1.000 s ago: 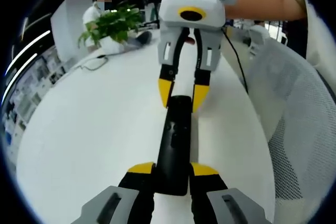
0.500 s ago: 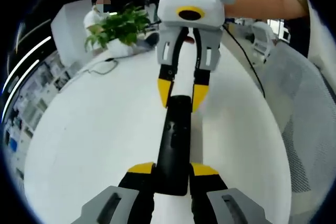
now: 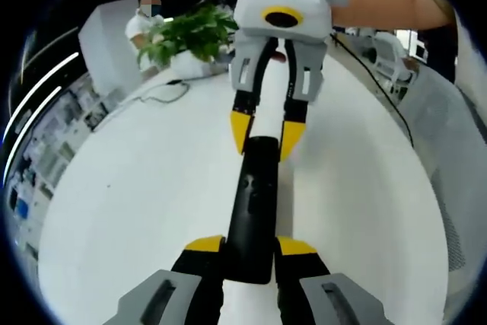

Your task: Press the specified remote control buttons in sequence, fully releasing each button before pressing the next.

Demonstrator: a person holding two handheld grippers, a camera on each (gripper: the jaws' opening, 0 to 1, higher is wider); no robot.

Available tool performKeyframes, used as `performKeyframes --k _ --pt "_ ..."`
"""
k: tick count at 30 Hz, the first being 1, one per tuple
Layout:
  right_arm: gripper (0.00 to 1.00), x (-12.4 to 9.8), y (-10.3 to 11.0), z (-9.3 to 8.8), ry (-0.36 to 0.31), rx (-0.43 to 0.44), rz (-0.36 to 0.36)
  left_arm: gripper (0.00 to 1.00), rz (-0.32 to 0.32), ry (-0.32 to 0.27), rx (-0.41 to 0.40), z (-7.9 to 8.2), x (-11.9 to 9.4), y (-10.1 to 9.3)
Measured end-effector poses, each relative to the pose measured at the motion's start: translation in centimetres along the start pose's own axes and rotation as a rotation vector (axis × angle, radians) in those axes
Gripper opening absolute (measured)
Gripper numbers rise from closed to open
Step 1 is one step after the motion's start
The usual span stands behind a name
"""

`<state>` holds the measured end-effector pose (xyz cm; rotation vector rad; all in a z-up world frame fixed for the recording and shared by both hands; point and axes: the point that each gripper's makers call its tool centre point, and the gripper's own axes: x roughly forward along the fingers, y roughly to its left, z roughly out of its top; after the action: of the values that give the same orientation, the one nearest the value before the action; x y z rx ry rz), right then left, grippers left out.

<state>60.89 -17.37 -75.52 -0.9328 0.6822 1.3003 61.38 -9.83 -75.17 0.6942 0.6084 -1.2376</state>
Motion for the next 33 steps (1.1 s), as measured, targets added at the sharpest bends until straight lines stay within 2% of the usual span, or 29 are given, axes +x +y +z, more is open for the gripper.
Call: performKeyframes --k 7,13,29,33 --pt "0.21 0.8 -2.3 -0.5 0.004 -0.002 -0.022 0.24 0.017 0.015 0.006 -0.2 0.9 2.5" --pt "0.21 1.2 -3.4 -1.2 0.017 -0.002 -0.037 0.24 0.024 0.041 0.028 0.0 1.7 3.4" --pt "0.21 2.3 -3.6 -1.6 0.064 -0.032 -0.025 0.24 0.004 0.113 0.026 -1.5 3.1 3.5" --pt "0.21 2.6 -3.6 -1.9 0.075 -0.027 -0.018 0.24 -0.01 0.112 0.019 -1.4 3.2 3.4"
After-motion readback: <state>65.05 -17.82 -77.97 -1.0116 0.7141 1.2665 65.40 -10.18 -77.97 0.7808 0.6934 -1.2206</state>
